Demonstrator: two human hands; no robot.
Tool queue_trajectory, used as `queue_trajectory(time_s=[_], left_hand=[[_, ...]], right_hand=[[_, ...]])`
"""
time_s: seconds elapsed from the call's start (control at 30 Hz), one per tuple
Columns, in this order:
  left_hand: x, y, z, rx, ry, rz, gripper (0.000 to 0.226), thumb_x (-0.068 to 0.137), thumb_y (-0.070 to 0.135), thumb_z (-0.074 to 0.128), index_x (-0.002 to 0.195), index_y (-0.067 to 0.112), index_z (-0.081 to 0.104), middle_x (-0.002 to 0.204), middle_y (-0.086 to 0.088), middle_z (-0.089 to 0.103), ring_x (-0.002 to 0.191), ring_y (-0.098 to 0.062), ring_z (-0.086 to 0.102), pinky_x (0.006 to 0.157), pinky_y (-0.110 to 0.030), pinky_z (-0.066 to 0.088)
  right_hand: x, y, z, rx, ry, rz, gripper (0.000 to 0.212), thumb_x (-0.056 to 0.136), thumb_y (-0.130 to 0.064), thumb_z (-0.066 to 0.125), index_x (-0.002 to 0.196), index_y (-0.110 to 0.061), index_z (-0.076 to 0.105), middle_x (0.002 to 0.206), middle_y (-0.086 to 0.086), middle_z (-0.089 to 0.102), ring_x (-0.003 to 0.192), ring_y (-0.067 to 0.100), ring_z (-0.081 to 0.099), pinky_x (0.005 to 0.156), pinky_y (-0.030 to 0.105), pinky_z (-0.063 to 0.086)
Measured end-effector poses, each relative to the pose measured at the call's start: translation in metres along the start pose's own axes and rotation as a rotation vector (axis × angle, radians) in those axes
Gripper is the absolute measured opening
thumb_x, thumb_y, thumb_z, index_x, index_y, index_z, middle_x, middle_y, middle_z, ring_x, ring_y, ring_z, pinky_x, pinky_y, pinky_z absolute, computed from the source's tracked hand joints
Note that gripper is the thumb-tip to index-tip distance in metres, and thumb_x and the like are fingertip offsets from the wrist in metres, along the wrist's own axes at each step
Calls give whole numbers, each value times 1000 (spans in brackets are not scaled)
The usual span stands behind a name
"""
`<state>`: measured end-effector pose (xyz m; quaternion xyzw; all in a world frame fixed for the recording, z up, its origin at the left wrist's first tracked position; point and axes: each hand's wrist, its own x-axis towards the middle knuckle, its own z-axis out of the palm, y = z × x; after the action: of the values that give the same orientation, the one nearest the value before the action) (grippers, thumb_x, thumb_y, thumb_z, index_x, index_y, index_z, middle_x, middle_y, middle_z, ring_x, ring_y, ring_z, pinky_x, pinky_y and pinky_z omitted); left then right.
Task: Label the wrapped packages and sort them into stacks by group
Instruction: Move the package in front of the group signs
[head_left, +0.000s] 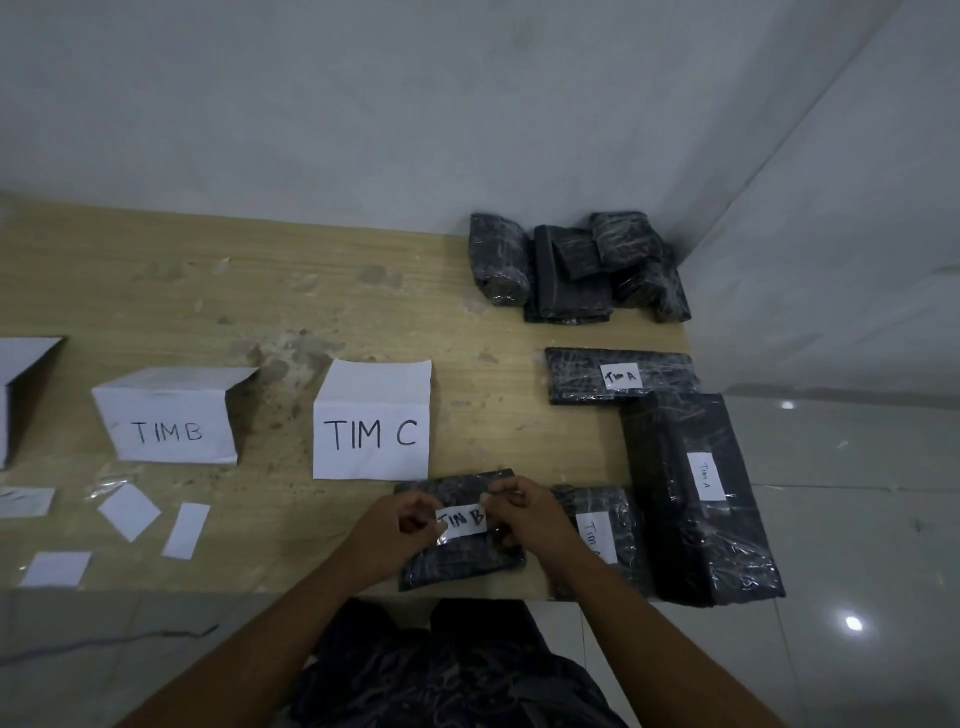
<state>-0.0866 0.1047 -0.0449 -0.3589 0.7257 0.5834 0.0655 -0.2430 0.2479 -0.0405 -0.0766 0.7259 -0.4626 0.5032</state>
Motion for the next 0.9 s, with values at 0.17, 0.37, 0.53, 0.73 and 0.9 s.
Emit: queue_trajectory(time_s=[0.17,0.37,0.53,0.73,0.9], left_hand=[[-1,0,-3,-9,-40,15,19,82,21,74,98,14,66,85,0,72,75,-7,70,68,-18,54],[-1,-8,-5,-23,-64,-8,24,81,27,75,100,15,66,89,-1,73,81,-12,71,75,-27,58],[-1,-9,-1,56,-41,-42,25,80,28,76,99,19,64,91,4,70,83,-6,67,68,-15,50],[-1,-9,5,216,74,-29,19,81,35,72,95,27,61,86,12,64,79,-4,63,70,-21,52],[-4,-7,12,328,103,40,15,82,36,70,85,24,60,77,9,63,73,-4,60,74,-31,54]], right_hand=[[3,0,0,73,16,12,12,88,-18,68,99,-11,65,95,6,71,77,14,66,54,21,49],[7,4,-1,70,29,-12,14,84,-9,71,96,-8,63,89,8,72,75,16,68,68,30,54],[6,14,4,-167,124,-179,13,87,-13,69,95,-9,59,91,5,69,87,15,66,69,15,52],[2,22,7,-374,89,-281,20,85,-17,71,98,-18,56,89,0,67,82,6,62,72,16,52],[4,25,12,-464,92,-303,21,87,-14,68,103,-15,54,87,-1,63,79,9,59,72,20,51]])
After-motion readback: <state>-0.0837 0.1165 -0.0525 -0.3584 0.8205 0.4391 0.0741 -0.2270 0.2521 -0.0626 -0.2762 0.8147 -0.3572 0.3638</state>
